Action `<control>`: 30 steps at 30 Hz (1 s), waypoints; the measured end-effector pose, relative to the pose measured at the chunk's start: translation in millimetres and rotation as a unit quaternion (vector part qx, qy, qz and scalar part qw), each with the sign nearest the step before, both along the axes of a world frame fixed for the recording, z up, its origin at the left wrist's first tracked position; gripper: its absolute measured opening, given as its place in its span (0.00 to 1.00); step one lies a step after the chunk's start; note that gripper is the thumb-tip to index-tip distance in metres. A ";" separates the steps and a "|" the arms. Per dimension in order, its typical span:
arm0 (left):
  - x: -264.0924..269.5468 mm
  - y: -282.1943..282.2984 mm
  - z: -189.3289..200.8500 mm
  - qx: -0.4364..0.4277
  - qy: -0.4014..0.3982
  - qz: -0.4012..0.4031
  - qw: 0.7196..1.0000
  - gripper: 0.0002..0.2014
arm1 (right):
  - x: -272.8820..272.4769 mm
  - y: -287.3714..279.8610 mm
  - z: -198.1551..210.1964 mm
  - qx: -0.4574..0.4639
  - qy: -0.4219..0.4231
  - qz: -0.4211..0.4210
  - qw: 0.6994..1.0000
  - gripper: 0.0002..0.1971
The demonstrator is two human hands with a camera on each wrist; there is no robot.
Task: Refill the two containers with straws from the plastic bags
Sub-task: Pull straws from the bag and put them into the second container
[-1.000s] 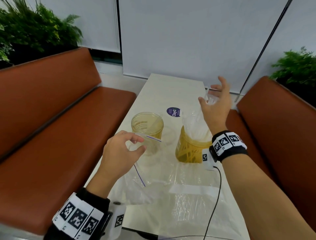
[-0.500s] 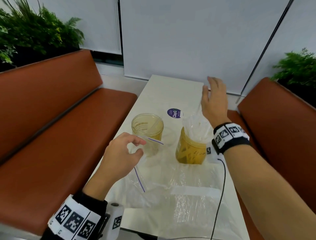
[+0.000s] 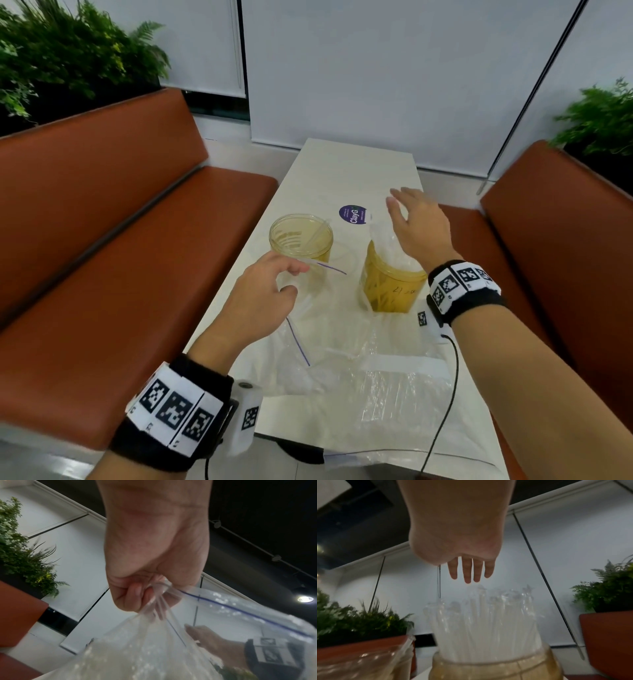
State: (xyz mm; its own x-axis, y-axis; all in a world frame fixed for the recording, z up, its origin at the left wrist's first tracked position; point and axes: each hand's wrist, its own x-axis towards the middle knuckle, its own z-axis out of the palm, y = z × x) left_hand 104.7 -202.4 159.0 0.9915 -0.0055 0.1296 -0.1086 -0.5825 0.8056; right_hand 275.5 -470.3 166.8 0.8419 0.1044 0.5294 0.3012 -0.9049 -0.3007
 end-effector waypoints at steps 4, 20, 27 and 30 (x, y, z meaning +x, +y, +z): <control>-1.8 0.4 0.9 0.032 0.016 -0.030 0.999 0.27 | -8.9 -0.6 -33.6 -0.156 0.116 -0.029 0.981 0.23; -13.3 0.0 -17.5 0.051 -0.012 -0.062 0.997 0.31 | -142.1 143.1 -39.7 -0.275 0.278 0.209 0.896 0.17; -25.3 2.6 -23.9 0.061 -0.018 -0.073 0.995 0.32 | -152.1 162.1 -55.3 -0.367 0.352 0.173 0.843 0.15; -26.8 4.1 -26.5 0.060 -0.011 -0.073 0.995 0.31 | -155.5 164.4 -50.9 -0.355 0.381 0.138 0.842 0.13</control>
